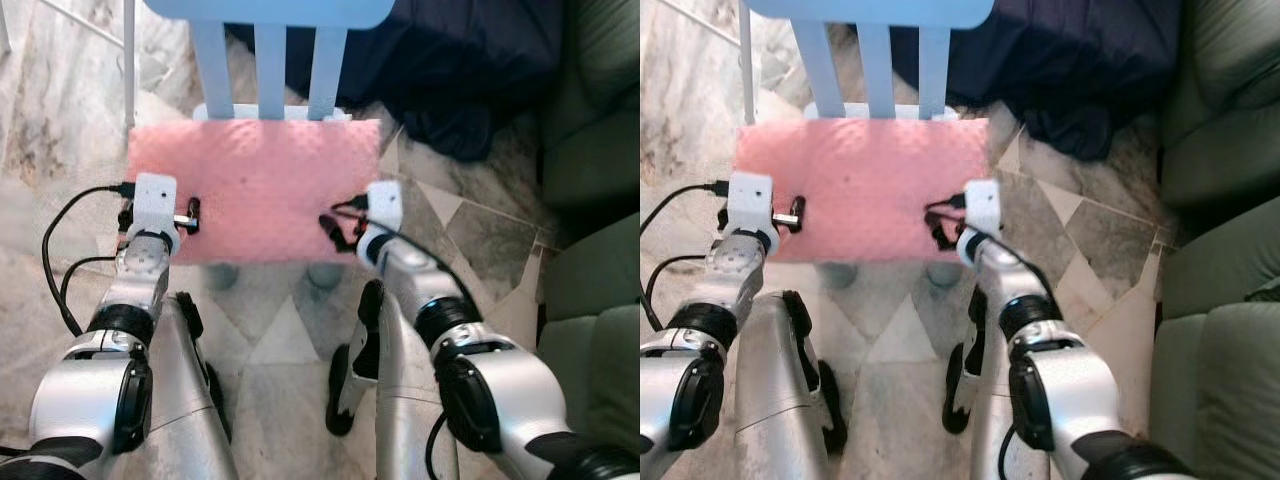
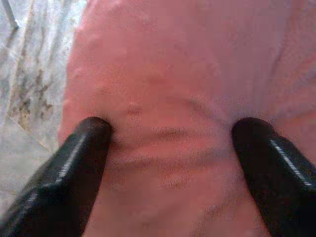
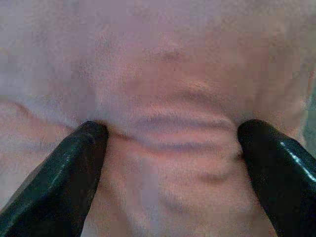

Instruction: Move the pillow to the sofa

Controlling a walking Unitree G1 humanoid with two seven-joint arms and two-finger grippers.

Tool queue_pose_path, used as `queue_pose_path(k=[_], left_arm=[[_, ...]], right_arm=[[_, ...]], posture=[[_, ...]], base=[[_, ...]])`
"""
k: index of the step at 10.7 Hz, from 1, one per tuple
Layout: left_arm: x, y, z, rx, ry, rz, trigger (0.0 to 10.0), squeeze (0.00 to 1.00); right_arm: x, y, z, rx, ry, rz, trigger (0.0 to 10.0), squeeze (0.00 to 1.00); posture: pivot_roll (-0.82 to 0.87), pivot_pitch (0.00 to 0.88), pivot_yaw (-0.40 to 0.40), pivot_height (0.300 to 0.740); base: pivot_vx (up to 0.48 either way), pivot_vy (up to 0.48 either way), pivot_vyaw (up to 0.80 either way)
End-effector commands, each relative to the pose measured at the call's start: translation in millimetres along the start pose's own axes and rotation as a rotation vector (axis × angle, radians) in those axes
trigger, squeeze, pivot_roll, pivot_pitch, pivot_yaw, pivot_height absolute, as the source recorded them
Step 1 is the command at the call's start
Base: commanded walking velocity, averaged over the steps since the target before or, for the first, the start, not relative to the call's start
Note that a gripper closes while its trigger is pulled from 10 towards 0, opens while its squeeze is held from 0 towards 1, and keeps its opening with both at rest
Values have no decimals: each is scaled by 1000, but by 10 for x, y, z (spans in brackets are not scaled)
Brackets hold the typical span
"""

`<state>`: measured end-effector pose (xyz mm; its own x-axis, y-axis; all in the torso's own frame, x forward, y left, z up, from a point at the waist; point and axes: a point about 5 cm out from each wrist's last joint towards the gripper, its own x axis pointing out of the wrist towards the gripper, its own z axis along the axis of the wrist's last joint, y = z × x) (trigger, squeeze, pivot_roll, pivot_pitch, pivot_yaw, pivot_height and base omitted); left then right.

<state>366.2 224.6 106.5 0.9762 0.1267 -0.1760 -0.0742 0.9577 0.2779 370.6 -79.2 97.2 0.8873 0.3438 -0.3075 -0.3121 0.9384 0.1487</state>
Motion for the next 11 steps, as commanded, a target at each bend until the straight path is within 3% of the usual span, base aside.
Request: queue_pose_path(k=[1, 11], left_arm=[[-102, -93, -346, -4, 135, -44, 0, 0], [-147, -259, -411, -21, 127, -122, 0, 0]], right_arm=[[-28, 6, -222, 23, 85, -6, 0, 0], [-62, 99, -481, 108, 167, 2, 0, 0]], posture=[[58, 505, -141, 508], [76, 537, -143, 508]], base=[[0, 0, 0], [0, 0, 0]])
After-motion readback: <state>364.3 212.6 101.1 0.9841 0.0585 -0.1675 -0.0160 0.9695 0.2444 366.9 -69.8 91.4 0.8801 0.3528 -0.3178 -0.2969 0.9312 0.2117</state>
